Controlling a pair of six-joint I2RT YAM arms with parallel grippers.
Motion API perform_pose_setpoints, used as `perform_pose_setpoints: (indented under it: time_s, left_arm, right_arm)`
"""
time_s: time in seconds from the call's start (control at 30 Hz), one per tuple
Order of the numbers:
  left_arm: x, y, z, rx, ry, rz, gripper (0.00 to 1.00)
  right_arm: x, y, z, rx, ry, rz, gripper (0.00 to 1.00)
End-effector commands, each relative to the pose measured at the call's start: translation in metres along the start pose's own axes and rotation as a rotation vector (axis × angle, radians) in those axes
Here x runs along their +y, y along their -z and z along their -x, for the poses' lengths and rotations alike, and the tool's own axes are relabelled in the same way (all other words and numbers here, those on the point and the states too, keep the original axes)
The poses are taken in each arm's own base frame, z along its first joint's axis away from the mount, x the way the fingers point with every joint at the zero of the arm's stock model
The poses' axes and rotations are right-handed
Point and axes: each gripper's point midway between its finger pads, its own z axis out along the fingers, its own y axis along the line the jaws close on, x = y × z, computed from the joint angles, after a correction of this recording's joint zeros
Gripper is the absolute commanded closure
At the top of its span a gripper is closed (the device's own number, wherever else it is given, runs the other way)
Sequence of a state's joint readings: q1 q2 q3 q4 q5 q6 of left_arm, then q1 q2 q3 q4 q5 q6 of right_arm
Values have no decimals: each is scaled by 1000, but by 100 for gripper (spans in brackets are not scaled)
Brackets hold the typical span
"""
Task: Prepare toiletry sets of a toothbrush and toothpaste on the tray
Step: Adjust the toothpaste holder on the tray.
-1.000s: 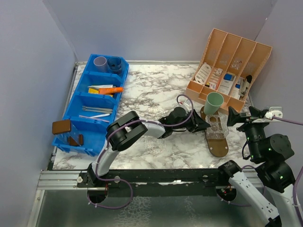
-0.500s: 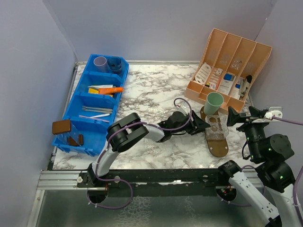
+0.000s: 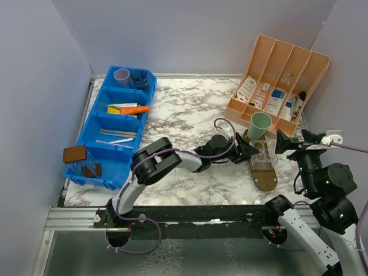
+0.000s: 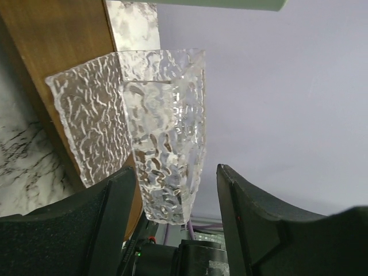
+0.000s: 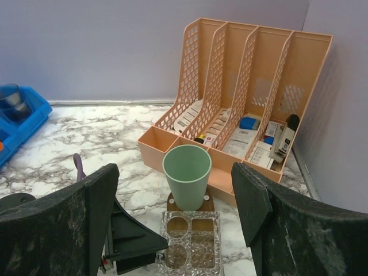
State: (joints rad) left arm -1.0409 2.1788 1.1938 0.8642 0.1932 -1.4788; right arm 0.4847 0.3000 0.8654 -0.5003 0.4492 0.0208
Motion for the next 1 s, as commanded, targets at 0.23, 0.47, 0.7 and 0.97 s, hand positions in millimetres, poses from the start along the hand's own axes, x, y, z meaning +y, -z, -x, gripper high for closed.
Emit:
perform_pose_setpoints:
  time_s: [0.23,0.47,0.7,0.97]
  left_arm:
    - [-3,-11,-9,32,16,-36,57]
    - [0,-10,-5,3,27,-28,66]
    - [-3,-5,7,-65,21,-23,73]
    - [-6,-2,16,-123,19,-23,78]
  right_arm:
    - [1,1,8,-32,2,11,19]
    - [1,1,7,-32,3,10,19]
    - [1,1,5,-29,6,9,19]
    - [1,0,5,-31,6,9,19]
